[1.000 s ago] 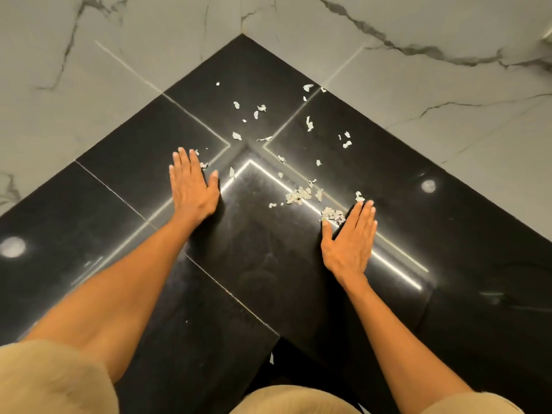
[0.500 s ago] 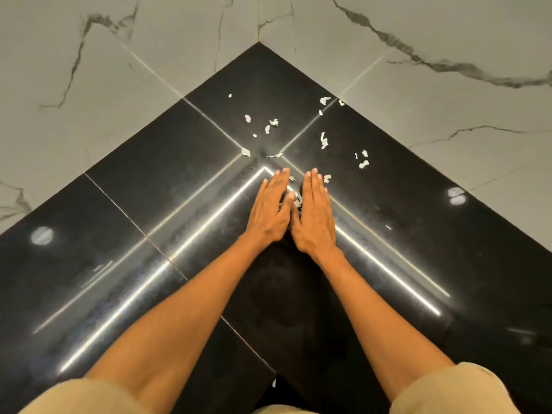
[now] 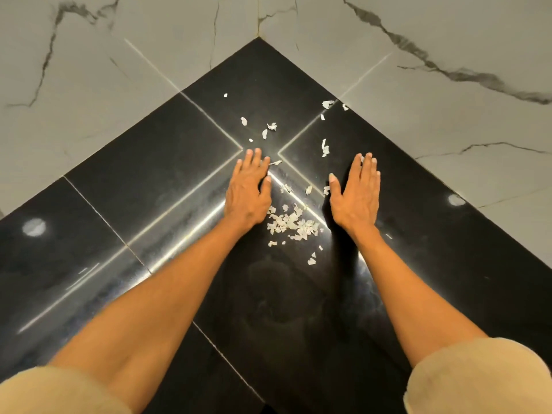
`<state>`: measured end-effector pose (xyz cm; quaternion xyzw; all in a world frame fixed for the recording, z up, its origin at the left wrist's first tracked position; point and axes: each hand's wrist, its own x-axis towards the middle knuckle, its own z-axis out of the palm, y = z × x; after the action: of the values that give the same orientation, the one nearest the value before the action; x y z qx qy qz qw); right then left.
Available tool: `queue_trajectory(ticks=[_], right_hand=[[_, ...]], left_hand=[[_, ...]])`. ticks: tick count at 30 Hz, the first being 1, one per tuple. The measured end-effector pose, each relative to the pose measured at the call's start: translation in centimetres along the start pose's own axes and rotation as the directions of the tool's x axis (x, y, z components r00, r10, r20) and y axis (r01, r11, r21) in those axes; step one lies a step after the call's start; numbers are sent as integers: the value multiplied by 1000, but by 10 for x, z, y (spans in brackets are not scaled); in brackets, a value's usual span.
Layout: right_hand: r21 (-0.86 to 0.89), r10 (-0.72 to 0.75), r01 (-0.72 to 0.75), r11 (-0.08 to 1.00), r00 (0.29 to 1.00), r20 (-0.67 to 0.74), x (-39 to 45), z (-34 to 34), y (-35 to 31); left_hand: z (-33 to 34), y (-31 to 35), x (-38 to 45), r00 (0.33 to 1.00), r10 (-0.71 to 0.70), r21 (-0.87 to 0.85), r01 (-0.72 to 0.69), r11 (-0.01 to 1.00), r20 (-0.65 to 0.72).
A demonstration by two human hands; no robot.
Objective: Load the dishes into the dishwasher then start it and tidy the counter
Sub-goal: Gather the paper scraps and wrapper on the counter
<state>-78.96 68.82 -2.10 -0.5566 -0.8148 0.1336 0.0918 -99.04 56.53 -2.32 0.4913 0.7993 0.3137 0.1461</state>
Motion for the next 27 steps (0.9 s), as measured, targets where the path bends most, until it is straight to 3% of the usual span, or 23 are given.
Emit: queue_trajectory(ticks=[3,6,9,11,13,16,22,27], right_hand=[[72,-177,172,983,982,69,5,1,-12],[289,-366,315,904,920,144,9,-1,-19],[446,-310,257,857,950,48,26,-8,-23],[436,-205,186,880,979,-3,42,-11,-23],[412,-124,101,906,992,31,57,-10,-22],[333,-96,64,941,992,81,75,-3,-31],[329,-155,88,940,971,184,97,2,-72],[421,-164,126,898,985,55,117,-13,-68]], left_hand=[[9,13,6,996,60,-90,-54,994,61],[9,20,12,991,106,-233,-85,969,80],[4,17,17,995,87,-367,-97,925,-43],[1,11,24,986,8,-355,-68,932,-167],[-1,5,33,972,-82,-326,5,945,-221],[-2,-2,47,971,-163,-276,111,955,-175],[2,-3,75,993,-107,-37,105,994,-43],[-13,-10,95,994,-48,-186,29,982,-97]])
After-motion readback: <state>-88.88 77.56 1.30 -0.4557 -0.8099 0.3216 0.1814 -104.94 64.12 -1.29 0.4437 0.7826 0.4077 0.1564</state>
